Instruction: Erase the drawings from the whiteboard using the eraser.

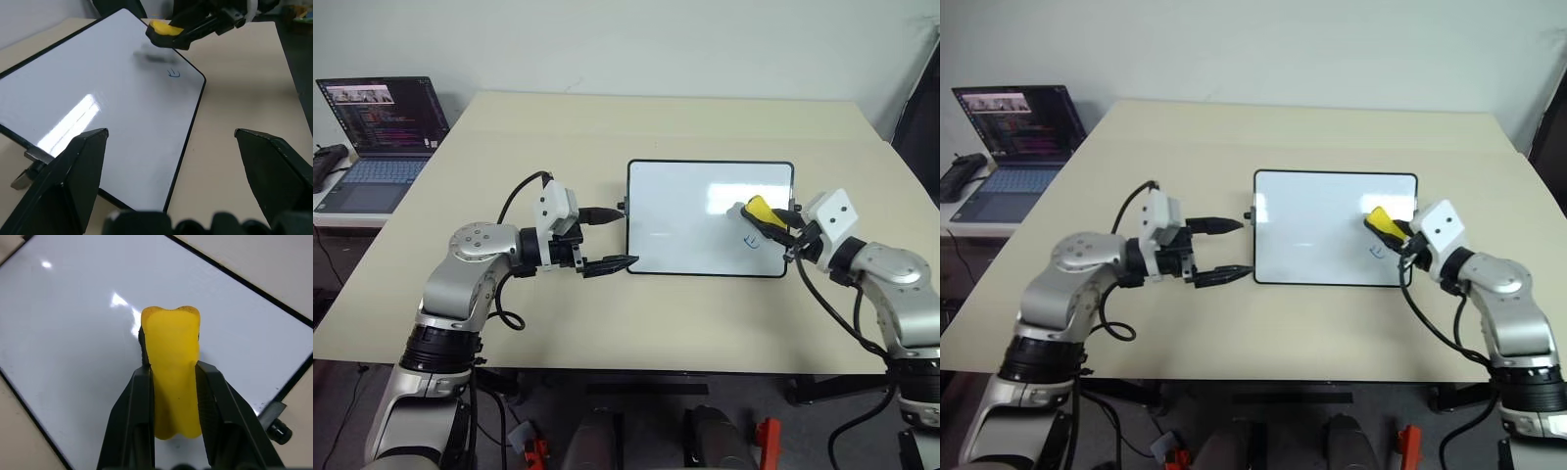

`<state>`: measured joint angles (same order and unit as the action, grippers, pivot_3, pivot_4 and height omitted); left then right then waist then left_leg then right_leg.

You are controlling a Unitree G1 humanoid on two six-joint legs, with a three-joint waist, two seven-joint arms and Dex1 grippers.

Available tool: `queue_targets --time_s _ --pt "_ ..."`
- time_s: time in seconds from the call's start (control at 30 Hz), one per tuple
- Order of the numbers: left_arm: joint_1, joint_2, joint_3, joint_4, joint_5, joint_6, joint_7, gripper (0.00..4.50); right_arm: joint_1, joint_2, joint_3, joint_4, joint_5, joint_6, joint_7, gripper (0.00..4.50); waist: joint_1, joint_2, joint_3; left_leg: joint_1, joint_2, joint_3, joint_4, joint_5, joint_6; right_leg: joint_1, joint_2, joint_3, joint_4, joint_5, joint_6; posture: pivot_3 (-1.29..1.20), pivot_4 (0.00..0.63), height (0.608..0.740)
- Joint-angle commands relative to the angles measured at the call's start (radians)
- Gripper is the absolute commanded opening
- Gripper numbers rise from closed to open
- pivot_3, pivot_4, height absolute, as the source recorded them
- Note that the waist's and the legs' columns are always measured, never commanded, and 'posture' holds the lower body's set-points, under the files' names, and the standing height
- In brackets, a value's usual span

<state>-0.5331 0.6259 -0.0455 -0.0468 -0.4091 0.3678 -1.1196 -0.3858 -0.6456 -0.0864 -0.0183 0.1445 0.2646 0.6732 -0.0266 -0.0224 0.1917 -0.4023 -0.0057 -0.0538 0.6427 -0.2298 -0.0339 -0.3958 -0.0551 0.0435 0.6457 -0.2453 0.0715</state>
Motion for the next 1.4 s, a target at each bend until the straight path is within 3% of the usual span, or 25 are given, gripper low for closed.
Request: queue_targets --time_s 0.03,0.3,0.63,0.93,1.27,1.33,1.4 --pt "0.002 -0.002 0.001 -0.051 -0.013 0.001 0.003 4.5 -0.039 0.015 0.019 0.079 -0.044 -0.105 -0.023 0.82 -0.003 0.0 0.0 0.0 0.0 0.0 0.0 0.0 0.0 0.0 0.0 0.0 0.0 0.0 0.0 0.0 0.15 0.74" --pt "0.012 0.002 0.006 -0.056 -0.015 0.003 0.004 4.5 -0.05 0.002 0.109 0.247 -0.147 -0.223 -0.005 0.8 -0.006 0.0 0.0 0.003 0.0 0.0 0.001 0.0 0.0 0.003 0.0 0.0 0.001 0.0 0.0 0.0 0.15 0.74" --pt "0.007 -0.002 0.001 -0.033 -0.004 -0.016 0.001 4.5 0.137 0.022 0.272 0.067 -0.149 -0.087 0.131 0.7 -0.012 -0.003 -0.003 0.01 0.002 0.0 0.002 0.0 0.0 0.009 0.001 0.0 0.001 -0.001 0.001 0.0 0.15 0.74" --pt "-0.011 -0.018 -0.012 -0.002 0.007 -0.034 -0.006 4.5 0.079 0.006 0.177 0.09 -0.156 -0.076 0.046 0.69 -0.008 -0.005 -0.004 0.011 0.002 0.0 0.002 0.001 0.0 0.01 0.001 0.0 0.0 -0.001 0.002 0.0 0.15 0.74" --pt "-0.023 -0.02 -0.011 0.019 0.006 -0.043 -0.015 4.5 0.04 -0.137 0.059 0.29 -0.21 -0.169 -0.083 0.69 -0.005 -0.007 -0.005 0.011 0.001 0.001 0.004 0.002 0.002 0.012 0.0 0.001 -0.001 -0.001 -0.001 0.0 0.15 0.74" --pt "-0.025 -0.019 -0.012 0.02 0.006 -0.043 -0.017 4.5 0.044 -0.14 0.032 0.269 -0.177 -0.168 -0.069 0.69 -0.005 -0.007 -0.005 0.011 0.001 0.001 0.004 0.002 0.002 0.012 0.001 0.001 -0.001 -0.001 -0.001 0.0 0.15 0.74" --pt "-0.036 -0.024 -0.006 0.021 -0.005 -0.035 -0.018 4.5 0.064 -0.114 -0.075 0.087 0.058 -0.036 0.026 0.67 -0.005 -0.006 -0.005 0.01 0.001 0.001 0.003 0.002 0.002 0.011 0.001 0.001 -0.001 -0.001 -0.001 0.0 0.15 0.74"
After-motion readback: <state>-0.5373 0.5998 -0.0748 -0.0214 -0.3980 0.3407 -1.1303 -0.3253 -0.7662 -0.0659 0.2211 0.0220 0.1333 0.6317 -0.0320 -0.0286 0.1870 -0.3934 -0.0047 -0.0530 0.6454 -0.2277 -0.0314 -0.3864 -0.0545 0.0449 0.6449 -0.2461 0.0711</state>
